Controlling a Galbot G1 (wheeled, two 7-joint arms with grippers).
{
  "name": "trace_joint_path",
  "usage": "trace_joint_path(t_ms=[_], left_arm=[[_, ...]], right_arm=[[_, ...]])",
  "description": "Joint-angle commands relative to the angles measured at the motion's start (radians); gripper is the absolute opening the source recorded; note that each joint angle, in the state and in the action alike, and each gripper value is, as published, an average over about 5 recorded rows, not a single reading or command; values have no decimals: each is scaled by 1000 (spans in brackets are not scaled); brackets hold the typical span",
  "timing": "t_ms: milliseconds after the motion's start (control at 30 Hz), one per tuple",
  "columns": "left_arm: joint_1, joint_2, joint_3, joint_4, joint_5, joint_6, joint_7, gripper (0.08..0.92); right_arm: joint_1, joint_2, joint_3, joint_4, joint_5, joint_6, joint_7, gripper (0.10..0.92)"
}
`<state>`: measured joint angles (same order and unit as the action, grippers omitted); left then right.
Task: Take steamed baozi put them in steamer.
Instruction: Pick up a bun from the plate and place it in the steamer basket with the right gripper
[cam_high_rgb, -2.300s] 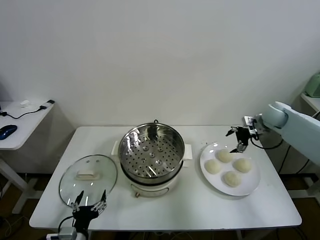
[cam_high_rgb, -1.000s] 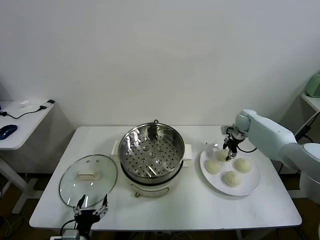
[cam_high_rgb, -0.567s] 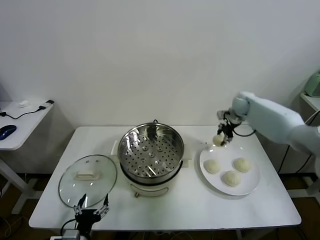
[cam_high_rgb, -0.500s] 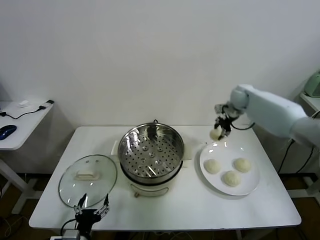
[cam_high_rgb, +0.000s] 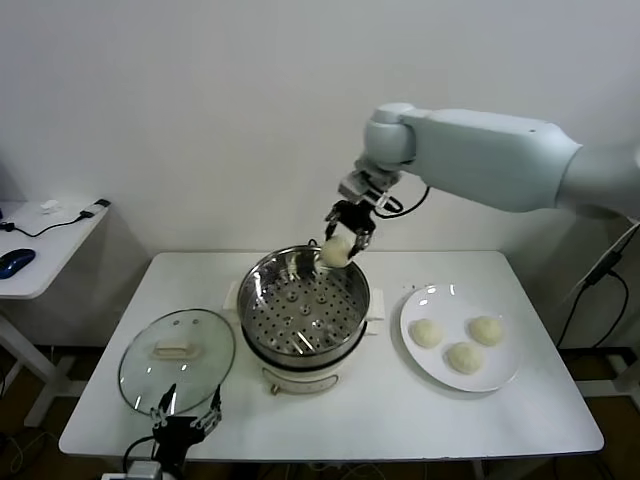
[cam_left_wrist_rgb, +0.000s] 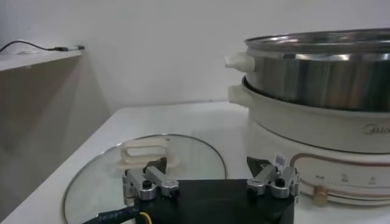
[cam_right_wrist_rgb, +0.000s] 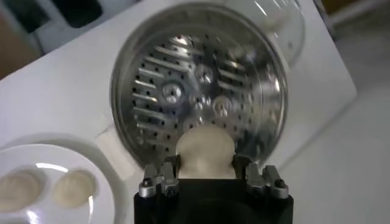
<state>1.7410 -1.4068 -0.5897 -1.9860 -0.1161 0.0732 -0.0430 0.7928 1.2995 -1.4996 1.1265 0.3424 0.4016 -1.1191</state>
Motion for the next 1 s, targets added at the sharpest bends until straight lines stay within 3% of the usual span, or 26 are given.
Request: trace_joint_path(t_ms=[33, 467, 867, 1000], left_arm=[[4, 1, 1, 3, 5, -7, -1, 823], [-4, 6, 6, 18, 11, -12, -2, 823], [-17, 12, 5, 24, 9, -9, -3, 823], [-18, 12, 4, 25, 7, -8, -3, 823]], right_arm=[[-142, 147, 58, -166, -259, 314, 4, 595], [-325, 237, 176, -419, -525, 385, 58, 599], [-392, 328, 242, -587, -576, 418, 95, 601], [-388, 334, 244, -596, -548, 427, 100, 657]])
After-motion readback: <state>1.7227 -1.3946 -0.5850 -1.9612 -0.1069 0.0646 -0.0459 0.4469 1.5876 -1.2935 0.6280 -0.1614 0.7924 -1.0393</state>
